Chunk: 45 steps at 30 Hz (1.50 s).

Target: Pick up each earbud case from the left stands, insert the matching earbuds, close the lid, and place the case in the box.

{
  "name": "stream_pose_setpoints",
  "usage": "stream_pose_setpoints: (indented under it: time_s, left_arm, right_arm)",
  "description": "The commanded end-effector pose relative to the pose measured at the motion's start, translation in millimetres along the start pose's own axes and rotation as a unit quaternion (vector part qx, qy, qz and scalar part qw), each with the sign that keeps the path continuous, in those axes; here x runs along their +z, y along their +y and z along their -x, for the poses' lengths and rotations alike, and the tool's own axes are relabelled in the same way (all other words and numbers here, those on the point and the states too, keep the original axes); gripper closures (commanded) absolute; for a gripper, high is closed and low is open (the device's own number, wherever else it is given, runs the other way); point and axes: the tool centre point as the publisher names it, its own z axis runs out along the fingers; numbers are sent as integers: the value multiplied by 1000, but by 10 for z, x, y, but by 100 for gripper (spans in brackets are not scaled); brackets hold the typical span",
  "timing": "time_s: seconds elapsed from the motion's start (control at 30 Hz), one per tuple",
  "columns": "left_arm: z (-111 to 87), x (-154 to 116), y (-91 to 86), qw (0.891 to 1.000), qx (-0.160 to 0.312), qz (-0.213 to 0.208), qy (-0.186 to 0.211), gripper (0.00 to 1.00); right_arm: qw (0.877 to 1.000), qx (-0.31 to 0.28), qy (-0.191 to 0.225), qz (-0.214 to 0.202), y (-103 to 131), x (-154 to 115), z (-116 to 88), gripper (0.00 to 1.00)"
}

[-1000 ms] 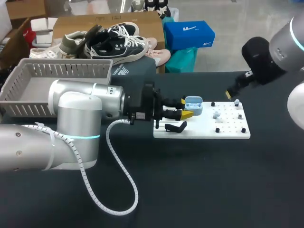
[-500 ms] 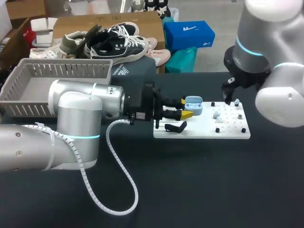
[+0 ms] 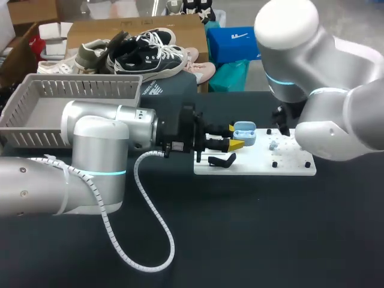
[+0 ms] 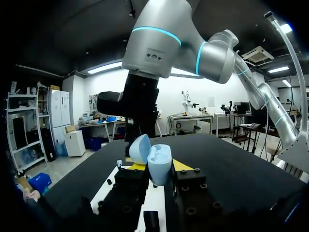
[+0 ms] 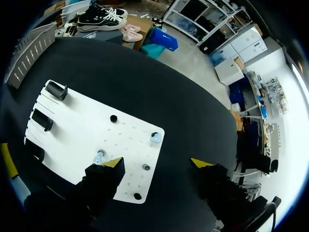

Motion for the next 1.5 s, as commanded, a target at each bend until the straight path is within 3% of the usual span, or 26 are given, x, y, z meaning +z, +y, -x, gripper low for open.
stream_pose_setpoints:
  time_s: [0.03,0.17,0.27,0.6,1.5]
  left_arm:
    - [-4,-2,-10,1000,1,2,-1,100]
    - [-4,-2,-10,1000,1,2,-1,100]
    - [-4,-2,-10,1000,1,2,-1,100]
    - [-4,-2,-10,1000,1,2,-1,100]
    - [-4,-2,-10,1000,1,2,-1,100]
  right_arm:
    - [1000,2,3,-12,46,85,45,50]
    - [1000,4,6,-5,67,125,55,60]
    - [1000,9,13,0,72,171,61,56]
    - [999,33,34,15,83,287,111,58]
    - [998,39,50,14,31,441,166,73]
